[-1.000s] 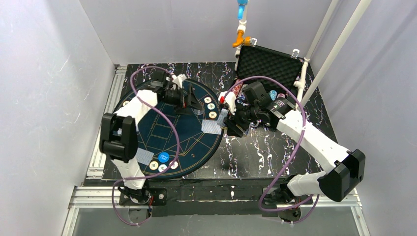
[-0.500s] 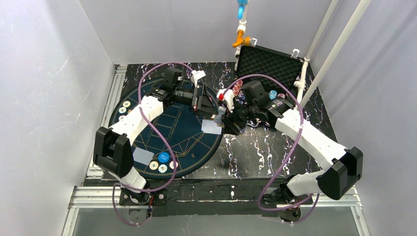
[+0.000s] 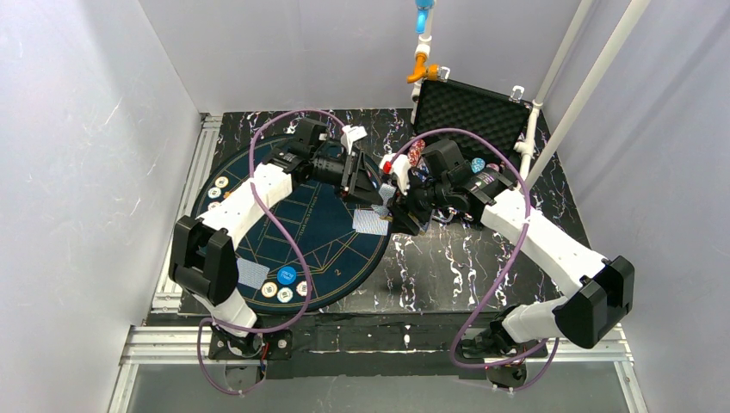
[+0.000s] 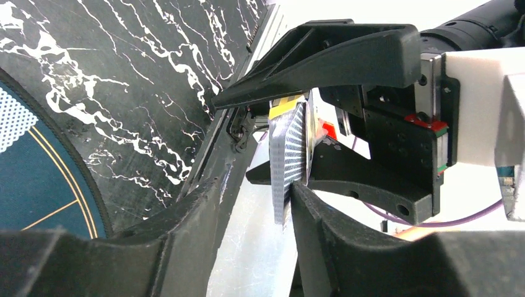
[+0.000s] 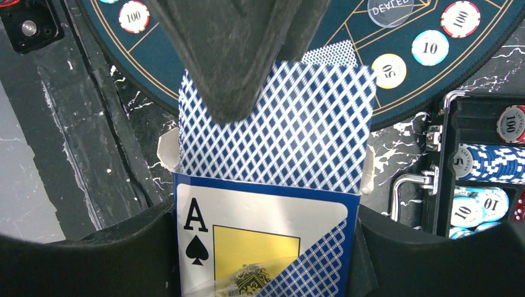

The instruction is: Distribute texas hold em gaming equipment

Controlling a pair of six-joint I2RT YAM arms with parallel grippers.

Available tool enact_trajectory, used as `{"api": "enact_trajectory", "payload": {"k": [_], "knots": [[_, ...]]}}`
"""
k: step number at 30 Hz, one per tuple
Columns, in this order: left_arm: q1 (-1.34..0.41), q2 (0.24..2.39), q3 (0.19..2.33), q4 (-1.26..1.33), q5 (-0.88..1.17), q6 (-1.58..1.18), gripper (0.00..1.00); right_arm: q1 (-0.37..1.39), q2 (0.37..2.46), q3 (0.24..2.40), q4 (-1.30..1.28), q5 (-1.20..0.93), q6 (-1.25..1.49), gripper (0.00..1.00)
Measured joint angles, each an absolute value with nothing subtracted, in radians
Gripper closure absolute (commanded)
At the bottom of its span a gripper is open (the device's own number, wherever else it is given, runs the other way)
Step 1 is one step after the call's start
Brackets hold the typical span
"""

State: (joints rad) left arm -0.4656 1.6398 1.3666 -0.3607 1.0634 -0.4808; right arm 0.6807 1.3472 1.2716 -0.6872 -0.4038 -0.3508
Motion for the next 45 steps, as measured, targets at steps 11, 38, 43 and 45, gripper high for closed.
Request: {"api": "enact_trajectory", "payload": {"k": [11, 38, 43, 45], "knots": [[-0.356, 1.644, 1.383, -0.377, 1.088, -0.469, 0.33, 0.681, 1.348, 1.272, -0.693, -0.388, -0.351, 0.99], [-0.353, 1.612, 1.271, -0.183, 1.081, -0.649, 1.0, 0.678, 1.348, 1.268, -0.714, -0.368, -0.343, 0.99], [-0.286, 1.608, 1.276, -0.239, 1.079, -0.631, 1.0, 0.678, 1.348, 1.267, -0.713, -0.369, -0.344, 0.99], [-0.246, 1.608, 1.301, -0.315, 1.058, -0.591, 1.0, 0.678, 1.347, 1.265, -0.711, -0.369, -0.344, 0.99]]}}
